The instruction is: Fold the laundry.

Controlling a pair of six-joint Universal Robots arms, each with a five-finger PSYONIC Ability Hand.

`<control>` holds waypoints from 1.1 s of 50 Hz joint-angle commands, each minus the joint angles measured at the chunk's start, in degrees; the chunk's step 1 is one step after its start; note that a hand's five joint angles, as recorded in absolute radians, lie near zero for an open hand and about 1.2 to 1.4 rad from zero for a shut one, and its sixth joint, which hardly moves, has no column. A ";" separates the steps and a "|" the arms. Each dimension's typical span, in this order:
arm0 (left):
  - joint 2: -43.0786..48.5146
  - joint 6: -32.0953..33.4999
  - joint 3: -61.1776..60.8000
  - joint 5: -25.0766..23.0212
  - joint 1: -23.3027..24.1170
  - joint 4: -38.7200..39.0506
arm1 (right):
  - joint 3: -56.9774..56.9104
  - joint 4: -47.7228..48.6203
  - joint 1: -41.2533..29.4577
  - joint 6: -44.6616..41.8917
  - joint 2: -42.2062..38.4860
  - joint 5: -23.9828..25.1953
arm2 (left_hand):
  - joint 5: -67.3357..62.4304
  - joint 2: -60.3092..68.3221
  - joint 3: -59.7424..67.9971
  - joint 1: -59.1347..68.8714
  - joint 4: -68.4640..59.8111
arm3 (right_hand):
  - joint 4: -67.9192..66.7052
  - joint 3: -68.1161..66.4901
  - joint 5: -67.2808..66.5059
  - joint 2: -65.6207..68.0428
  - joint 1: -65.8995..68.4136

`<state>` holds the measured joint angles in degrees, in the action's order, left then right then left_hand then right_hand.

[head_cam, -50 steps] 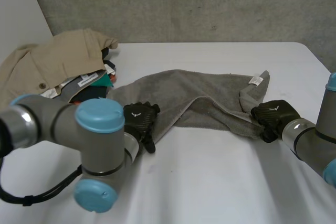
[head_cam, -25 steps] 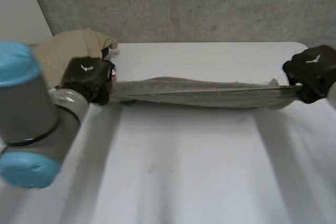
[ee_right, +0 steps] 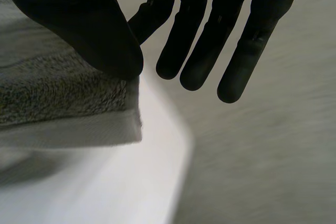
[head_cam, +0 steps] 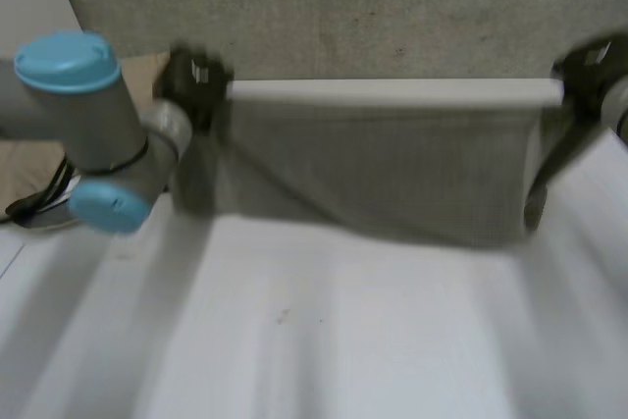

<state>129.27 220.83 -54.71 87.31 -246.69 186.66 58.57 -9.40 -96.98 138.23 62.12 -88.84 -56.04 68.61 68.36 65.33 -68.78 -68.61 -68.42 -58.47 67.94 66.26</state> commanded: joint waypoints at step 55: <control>1.51 -1.36 -33.44 -2.14 -7.93 22.17 | 31.96 15.82 3.03 8.72 1.07 7.45 | 29.08 -31.65 -31.40 -28.37 31.82 | -11.39 -11.58 -11.53 12.06 13.74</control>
<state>131.39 219.12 -85.87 85.29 -254.46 209.52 90.27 6.50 -93.77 146.92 62.80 -81.42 -23.52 34.42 34.39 33.98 -34.01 -68.75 -68.44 -58.74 67.96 66.69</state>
